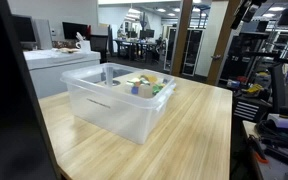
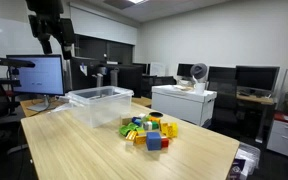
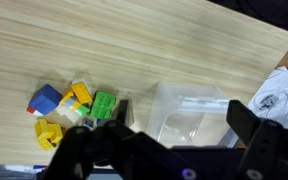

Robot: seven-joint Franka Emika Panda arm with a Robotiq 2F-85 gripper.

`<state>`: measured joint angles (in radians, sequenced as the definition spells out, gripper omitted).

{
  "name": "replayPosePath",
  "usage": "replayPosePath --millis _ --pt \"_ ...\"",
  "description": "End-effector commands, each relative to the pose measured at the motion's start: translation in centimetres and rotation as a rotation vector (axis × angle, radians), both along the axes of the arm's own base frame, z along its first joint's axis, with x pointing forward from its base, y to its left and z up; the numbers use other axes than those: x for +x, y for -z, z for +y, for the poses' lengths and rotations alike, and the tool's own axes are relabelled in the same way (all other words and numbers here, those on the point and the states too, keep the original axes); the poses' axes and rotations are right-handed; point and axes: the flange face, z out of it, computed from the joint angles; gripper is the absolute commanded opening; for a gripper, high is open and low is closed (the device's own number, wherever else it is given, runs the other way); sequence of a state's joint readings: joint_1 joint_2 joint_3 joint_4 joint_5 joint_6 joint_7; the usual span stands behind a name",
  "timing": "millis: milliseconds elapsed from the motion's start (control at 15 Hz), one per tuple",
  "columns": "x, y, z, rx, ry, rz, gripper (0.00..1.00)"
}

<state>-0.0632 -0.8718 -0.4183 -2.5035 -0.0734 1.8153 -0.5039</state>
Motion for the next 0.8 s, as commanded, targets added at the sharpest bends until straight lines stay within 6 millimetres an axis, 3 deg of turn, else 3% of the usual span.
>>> replayPosePath --millis 0,733 --pt "0.01 -0.06 0.0 0.0 0.0 0.001 1.0" --pt "0.03 -0.05 -0.06 -0.004 0.002 -0.009 1.0"
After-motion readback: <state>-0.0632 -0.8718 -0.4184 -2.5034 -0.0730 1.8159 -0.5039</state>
